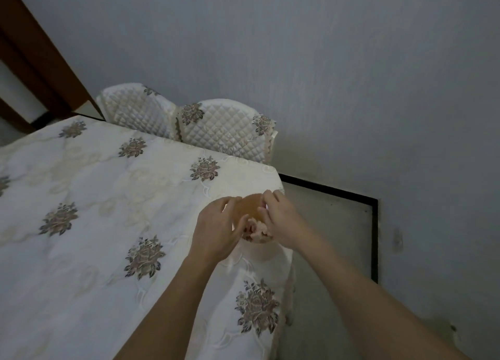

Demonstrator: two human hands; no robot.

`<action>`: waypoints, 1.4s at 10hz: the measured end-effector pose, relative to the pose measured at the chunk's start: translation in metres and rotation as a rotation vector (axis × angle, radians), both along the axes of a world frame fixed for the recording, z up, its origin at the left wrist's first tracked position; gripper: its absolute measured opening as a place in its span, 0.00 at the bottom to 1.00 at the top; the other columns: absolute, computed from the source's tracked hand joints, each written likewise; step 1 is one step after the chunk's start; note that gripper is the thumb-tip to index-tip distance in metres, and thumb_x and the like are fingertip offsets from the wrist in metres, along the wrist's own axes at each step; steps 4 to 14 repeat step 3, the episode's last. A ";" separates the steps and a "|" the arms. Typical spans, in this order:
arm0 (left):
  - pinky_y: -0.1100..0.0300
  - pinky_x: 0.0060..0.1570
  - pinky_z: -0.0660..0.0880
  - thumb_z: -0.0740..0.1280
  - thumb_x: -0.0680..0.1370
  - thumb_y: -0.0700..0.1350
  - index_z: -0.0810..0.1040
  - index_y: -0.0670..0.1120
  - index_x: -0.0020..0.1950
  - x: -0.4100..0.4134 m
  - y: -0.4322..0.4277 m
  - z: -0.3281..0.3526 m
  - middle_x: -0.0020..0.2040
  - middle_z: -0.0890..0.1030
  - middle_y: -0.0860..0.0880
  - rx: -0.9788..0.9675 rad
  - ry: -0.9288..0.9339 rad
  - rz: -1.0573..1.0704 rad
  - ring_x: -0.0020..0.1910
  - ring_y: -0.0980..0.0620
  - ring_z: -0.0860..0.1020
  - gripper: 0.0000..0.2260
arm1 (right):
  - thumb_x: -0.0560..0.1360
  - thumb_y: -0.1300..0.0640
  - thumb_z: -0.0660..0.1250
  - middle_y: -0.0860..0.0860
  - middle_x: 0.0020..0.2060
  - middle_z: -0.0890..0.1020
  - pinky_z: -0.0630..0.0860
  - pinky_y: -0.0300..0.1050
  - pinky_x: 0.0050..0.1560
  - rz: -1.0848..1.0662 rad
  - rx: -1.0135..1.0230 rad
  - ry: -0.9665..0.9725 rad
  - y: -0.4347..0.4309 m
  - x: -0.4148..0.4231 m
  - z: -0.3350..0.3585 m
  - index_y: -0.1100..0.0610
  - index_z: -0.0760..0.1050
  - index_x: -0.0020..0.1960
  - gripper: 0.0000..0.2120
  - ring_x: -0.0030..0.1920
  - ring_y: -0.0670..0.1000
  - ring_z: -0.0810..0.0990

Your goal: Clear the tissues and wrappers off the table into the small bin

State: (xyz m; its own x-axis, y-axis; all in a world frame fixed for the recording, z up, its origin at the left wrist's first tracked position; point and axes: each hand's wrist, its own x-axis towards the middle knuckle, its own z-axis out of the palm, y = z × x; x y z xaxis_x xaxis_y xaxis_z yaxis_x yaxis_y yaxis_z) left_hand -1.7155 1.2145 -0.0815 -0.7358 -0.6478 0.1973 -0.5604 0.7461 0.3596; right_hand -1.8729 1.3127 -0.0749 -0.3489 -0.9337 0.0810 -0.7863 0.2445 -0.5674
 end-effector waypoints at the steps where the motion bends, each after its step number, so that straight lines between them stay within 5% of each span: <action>1: 0.50 0.57 0.75 0.58 0.78 0.59 0.74 0.48 0.67 0.013 -0.007 -0.001 0.62 0.80 0.48 -0.020 -0.028 0.013 0.60 0.47 0.77 0.23 | 0.79 0.52 0.61 0.55 0.56 0.75 0.73 0.54 0.55 0.107 0.101 0.179 -0.023 0.003 -0.015 0.56 0.71 0.59 0.12 0.56 0.57 0.73; 3: 0.49 0.58 0.74 0.56 0.77 0.60 0.73 0.49 0.68 0.027 -0.015 -0.009 0.63 0.79 0.48 -0.002 -0.060 0.022 0.62 0.47 0.76 0.24 | 0.76 0.48 0.58 0.54 0.61 0.75 0.72 0.55 0.60 0.086 0.123 0.240 -0.017 0.004 -0.028 0.54 0.73 0.63 0.18 0.64 0.57 0.70; 14: 0.49 0.58 0.74 0.56 0.77 0.60 0.73 0.49 0.68 0.027 -0.015 -0.009 0.63 0.79 0.48 -0.002 -0.060 0.022 0.62 0.47 0.76 0.24 | 0.76 0.48 0.58 0.54 0.61 0.75 0.72 0.55 0.60 0.086 0.123 0.240 -0.017 0.004 -0.028 0.54 0.73 0.63 0.18 0.64 0.57 0.70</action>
